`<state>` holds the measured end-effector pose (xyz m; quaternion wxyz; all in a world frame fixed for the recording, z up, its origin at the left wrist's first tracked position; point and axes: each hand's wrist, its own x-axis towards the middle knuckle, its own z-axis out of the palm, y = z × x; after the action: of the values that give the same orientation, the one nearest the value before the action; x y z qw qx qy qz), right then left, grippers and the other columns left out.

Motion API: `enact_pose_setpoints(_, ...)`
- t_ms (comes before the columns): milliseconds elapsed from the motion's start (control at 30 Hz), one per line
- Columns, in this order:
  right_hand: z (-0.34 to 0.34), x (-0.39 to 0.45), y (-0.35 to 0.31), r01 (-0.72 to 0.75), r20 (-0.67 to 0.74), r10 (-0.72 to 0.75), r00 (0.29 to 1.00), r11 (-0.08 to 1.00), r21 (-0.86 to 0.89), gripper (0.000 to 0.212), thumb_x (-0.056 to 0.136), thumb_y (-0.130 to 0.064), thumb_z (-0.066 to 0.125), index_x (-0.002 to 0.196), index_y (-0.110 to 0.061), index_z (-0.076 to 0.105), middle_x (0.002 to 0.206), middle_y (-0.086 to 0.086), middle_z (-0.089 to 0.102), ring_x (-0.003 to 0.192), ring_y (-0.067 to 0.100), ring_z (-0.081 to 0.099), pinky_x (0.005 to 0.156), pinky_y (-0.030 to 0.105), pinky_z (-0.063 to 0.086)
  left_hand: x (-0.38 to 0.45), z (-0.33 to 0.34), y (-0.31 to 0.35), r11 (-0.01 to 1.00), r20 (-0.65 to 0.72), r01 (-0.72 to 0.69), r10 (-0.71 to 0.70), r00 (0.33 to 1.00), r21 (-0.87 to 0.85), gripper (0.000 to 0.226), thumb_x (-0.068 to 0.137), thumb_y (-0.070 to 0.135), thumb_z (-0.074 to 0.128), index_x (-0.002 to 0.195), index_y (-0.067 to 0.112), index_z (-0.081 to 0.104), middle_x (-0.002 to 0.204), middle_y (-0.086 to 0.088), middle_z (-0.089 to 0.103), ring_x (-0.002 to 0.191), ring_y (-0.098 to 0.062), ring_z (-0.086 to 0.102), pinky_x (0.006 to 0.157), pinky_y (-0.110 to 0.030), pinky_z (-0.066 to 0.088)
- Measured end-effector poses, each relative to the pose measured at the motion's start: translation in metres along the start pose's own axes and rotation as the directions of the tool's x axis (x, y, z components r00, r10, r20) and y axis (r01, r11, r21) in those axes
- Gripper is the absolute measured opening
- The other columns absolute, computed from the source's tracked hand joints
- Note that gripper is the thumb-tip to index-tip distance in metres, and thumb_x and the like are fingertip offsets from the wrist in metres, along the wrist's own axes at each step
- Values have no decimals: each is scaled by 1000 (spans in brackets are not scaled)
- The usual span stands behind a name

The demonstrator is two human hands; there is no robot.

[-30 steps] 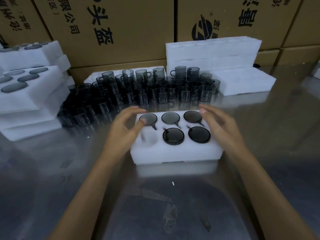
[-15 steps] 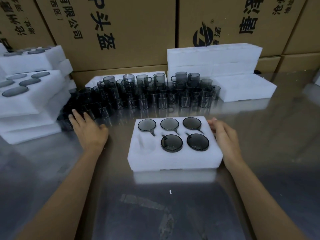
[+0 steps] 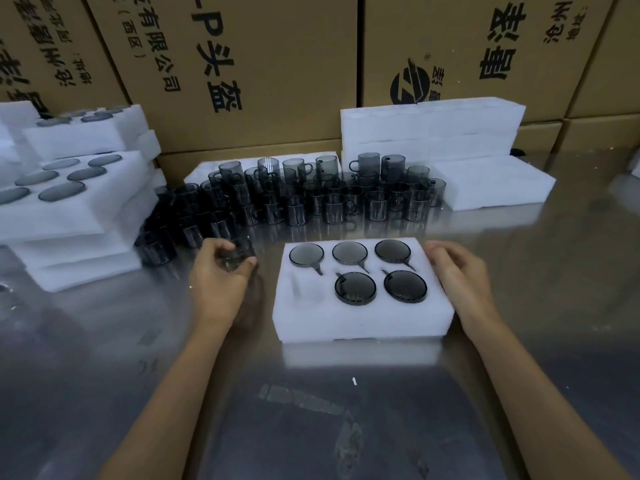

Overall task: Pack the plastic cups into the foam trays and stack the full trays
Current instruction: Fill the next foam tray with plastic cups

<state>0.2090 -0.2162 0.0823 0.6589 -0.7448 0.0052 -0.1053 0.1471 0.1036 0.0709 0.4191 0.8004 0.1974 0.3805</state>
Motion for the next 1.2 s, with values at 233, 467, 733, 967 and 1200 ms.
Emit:
enact_pose_setpoints(233,19,-41,-42,527,108,-519,848,802,-281,37,86,-16,67,121,-27,65,111,-23,62,111,6,56,92,5,35,-32,-5,67,946,-16,-243,246,969,-215,61,71,32,87,115,47,46,114,22,56,107,-3,58,88,-22,47)
enact_pose_setpoints(467,60,-53,-71,510,600,-376,706,858,-61,84,86,-20,70,151,-47,24,150,-19,39,137,-8,34,103,11,36,-51,-5,91,849,192,-415,490,850,-327,76,76,15,84,136,38,42,127,15,53,124,-4,52,99,-9,38)
enact_pose_setpoints(733,82,-56,-56,486,525,-440,729,872,57,66,81,-16,76,136,-39,46,121,-20,64,115,3,61,93,31,53,-53,-7,95,864,228,-315,423,877,-393,67,67,34,88,125,28,55,117,6,58,115,-13,57,95,-17,45)
enact_pose_setpoints(967,70,-53,-46,478,517,-447,730,875,80,67,81,-12,79,134,-29,43,120,-21,59,116,8,60,94,20,49,-45,-9,90,849,473,35,259,842,-527,34,93,36,60,127,30,62,125,15,64,121,-3,57,92,-16,48)
enact_pose_setpoints(1200,72,-61,-50,663,495,-519,697,730,-168,67,74,-30,85,132,-29,53,130,-11,48,122,11,48,103,36,42,-26,-27,79,892,559,86,201,805,-445,38,83,32,73,120,21,68,110,1,73,105,-14,69,84,-23,54)
